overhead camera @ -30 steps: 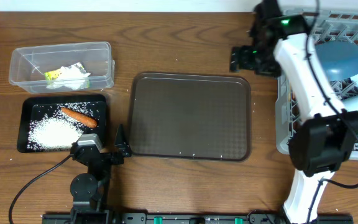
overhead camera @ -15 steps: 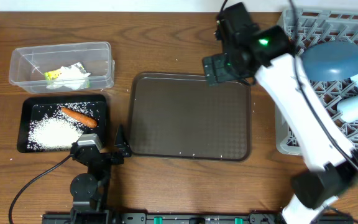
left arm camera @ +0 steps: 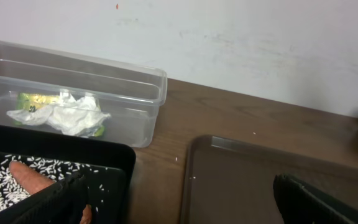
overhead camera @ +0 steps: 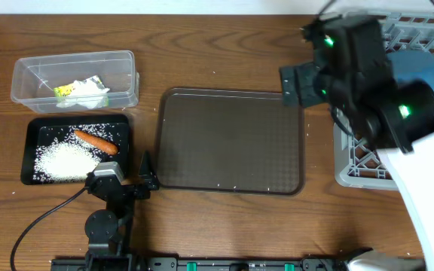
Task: Sort waste into correct bins and load items into the dishwasher rack
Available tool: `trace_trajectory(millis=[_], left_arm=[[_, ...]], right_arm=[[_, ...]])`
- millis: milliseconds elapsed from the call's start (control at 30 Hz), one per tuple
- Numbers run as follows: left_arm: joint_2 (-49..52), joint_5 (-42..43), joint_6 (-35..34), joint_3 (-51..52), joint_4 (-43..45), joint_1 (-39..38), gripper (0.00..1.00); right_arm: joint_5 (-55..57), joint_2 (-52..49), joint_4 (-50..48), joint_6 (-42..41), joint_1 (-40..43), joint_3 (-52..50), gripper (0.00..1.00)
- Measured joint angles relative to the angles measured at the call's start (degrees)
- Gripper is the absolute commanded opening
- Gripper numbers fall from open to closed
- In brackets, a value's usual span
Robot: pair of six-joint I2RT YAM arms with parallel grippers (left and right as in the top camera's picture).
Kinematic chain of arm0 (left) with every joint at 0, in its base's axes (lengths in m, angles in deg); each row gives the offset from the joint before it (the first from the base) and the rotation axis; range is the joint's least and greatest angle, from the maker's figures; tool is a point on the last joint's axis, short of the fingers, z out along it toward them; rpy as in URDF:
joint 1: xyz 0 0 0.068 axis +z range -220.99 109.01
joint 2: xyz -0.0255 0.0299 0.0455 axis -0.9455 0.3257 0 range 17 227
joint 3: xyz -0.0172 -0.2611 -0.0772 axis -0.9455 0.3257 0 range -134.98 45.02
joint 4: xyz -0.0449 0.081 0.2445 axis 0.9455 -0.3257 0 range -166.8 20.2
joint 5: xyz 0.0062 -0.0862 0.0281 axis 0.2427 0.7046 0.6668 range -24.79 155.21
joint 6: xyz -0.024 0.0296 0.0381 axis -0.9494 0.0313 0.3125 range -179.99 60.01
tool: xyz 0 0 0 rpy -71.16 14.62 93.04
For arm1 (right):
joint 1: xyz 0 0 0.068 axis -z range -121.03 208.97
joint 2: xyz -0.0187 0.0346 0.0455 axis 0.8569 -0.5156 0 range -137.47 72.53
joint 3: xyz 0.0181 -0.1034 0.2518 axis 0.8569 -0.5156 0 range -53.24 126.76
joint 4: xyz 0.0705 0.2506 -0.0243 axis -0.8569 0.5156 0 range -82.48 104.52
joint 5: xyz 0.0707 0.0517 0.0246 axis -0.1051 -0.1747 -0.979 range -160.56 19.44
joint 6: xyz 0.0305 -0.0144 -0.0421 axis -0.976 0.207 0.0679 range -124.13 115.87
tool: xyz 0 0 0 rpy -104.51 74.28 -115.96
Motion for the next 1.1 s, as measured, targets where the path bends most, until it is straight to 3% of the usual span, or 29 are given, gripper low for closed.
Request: trace_trajectory(millis=[267, 567, 867, 1100], left_arm=[[0.0, 0.0, 0.0, -0.1, -0.2, 0.0, 0.98], [0.0, 0.0, 0.0, -0.2, -0.3, 0.0, 0.98], [0.0, 0.0, 0.0, -0.2, -0.3, 0.0, 0.98], [0.0, 0.0, 0.0, -0.2, -0.3, 0.0, 0.98]], right_arm=[[-2.8, 18.4, -25.6, 0.3, 2.9, -31.5, 0.99], [-9.7, 44.1, -53.4, 0.6, 12.5, -65.4, 0.99], [-12.5, 67.7, -63.3, 0.4, 18.8, -86.3, 0.99], [-12.8, 77.8, -64.1, -2.1, 23.2, -93.4, 0.99]])
